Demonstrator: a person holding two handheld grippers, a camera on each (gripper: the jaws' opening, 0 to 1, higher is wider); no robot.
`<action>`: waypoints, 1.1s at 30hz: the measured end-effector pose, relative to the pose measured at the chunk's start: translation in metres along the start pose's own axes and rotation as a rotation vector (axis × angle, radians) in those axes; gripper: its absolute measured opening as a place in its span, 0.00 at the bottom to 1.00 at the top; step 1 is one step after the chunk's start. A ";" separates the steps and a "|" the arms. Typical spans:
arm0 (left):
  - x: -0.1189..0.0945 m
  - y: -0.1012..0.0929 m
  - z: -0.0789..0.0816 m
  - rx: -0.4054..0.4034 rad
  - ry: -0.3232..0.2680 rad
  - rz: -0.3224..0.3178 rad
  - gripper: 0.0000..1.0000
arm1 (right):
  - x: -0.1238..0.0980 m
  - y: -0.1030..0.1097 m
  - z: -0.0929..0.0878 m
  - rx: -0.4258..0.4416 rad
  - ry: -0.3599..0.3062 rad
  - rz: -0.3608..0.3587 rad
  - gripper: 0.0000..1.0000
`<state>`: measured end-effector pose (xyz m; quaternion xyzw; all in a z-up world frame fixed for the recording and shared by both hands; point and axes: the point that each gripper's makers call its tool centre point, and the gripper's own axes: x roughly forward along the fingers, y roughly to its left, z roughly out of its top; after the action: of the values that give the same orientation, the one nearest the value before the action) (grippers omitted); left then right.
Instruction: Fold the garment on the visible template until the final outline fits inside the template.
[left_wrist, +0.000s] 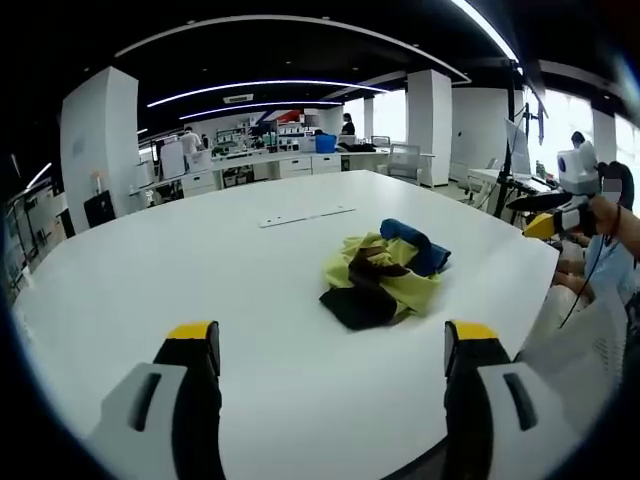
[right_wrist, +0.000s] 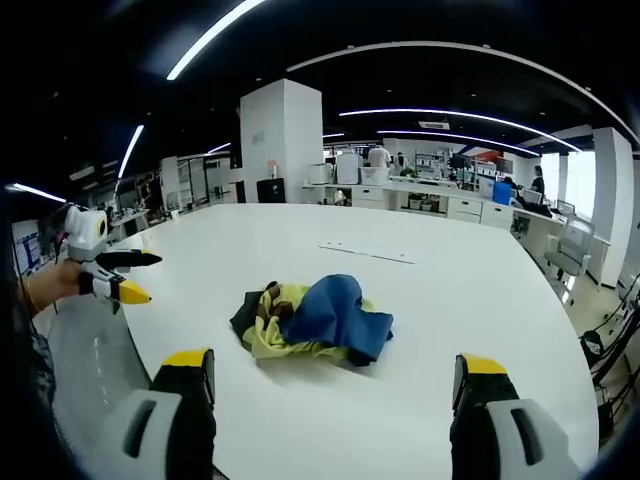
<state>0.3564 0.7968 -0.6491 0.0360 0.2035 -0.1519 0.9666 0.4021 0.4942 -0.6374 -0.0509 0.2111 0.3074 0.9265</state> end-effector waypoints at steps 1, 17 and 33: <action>0.000 -0.002 0.002 -0.006 -0.002 -0.002 0.90 | 0.000 0.000 0.001 0.002 -0.001 0.002 1.00; 0.000 -0.020 0.023 0.016 -0.011 -0.021 0.75 | 0.004 0.001 0.013 -0.008 -0.022 0.077 0.89; 0.030 -0.035 0.026 0.040 -0.011 -0.059 0.66 | 0.021 0.001 0.001 -0.024 0.012 0.150 0.82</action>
<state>0.3821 0.7518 -0.6377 0.0482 0.1960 -0.1847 0.9619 0.4171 0.5065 -0.6448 -0.0478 0.2160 0.3783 0.8989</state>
